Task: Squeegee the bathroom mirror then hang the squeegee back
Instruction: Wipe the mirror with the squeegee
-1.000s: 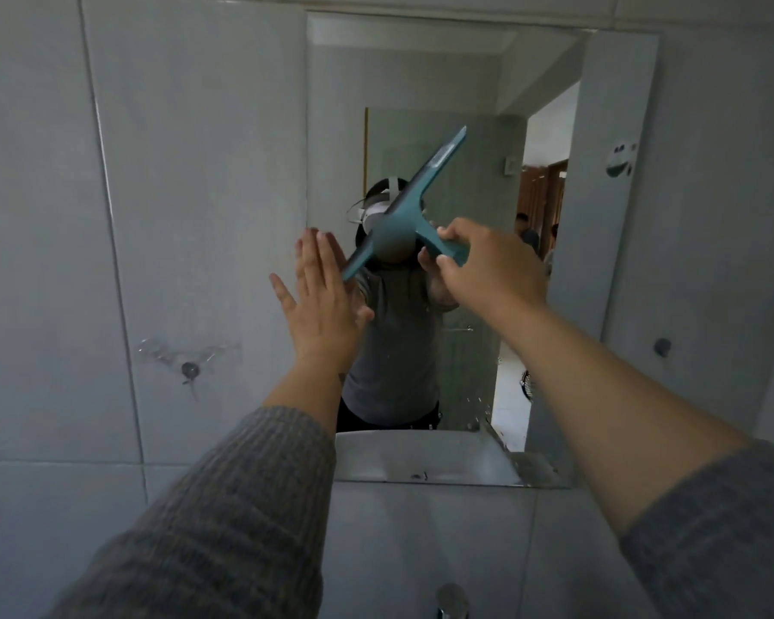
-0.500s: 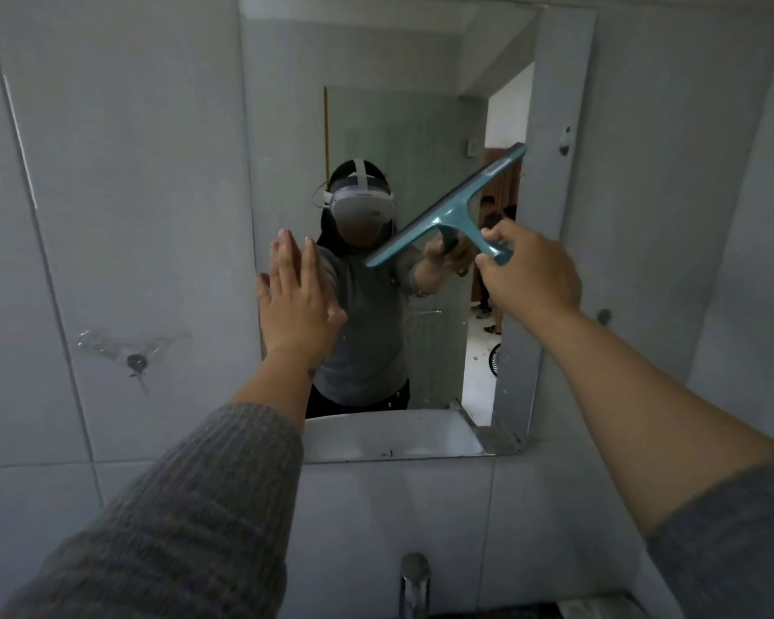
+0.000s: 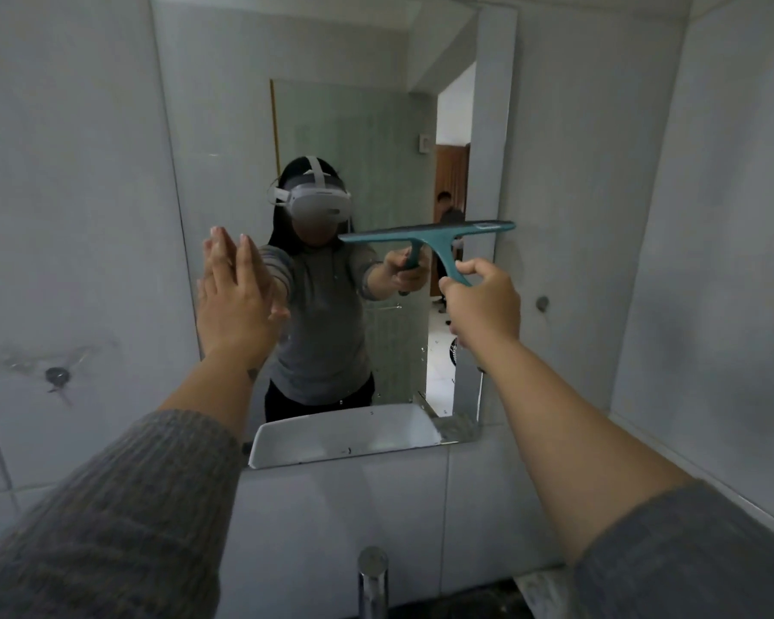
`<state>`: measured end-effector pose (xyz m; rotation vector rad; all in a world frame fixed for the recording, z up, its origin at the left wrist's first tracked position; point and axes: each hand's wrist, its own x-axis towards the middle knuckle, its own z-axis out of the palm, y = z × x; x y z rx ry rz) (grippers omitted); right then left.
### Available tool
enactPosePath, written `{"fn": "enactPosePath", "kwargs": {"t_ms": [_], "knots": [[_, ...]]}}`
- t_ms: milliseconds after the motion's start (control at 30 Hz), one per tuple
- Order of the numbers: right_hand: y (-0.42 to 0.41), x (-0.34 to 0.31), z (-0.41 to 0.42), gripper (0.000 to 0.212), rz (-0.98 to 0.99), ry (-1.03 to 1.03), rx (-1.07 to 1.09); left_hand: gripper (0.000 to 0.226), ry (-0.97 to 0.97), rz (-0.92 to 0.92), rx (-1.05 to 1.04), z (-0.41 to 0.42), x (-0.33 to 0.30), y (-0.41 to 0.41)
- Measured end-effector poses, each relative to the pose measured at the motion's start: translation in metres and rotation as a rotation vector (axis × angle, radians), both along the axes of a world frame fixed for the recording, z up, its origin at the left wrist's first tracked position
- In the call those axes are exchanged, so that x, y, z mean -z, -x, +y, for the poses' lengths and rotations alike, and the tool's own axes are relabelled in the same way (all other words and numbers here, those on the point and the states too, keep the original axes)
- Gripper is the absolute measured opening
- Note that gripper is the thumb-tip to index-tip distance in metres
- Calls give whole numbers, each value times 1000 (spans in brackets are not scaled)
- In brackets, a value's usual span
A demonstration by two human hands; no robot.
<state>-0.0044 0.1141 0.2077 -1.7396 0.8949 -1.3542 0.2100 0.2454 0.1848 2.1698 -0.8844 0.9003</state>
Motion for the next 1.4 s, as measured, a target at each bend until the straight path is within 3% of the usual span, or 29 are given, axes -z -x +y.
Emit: {"fn": "enactPosePath", "kwargs": {"t_ms": [167,367,533,800,1133,1400], "knots": [[-20,15,24,15,-145,-141,-74,103,-37,-5,-31,0,0,-1],[-49,36,60,14,-208,-206,-133,87,-36,-12,-44,23,-1,-6],[-81,51,96,22,-97,-110,-161,65,-14,-40,-88,41,-1,-16],[-97,69,110,26,136,194,-147,59,-53,-90,-34,40,-1,-29],[-54,69,72,32,546,549,-75,69,-70,-105,-34,19,29,-9],[-20,78,30,29,561,533,18,83,-64,-76,6,2,41,-8]]}}
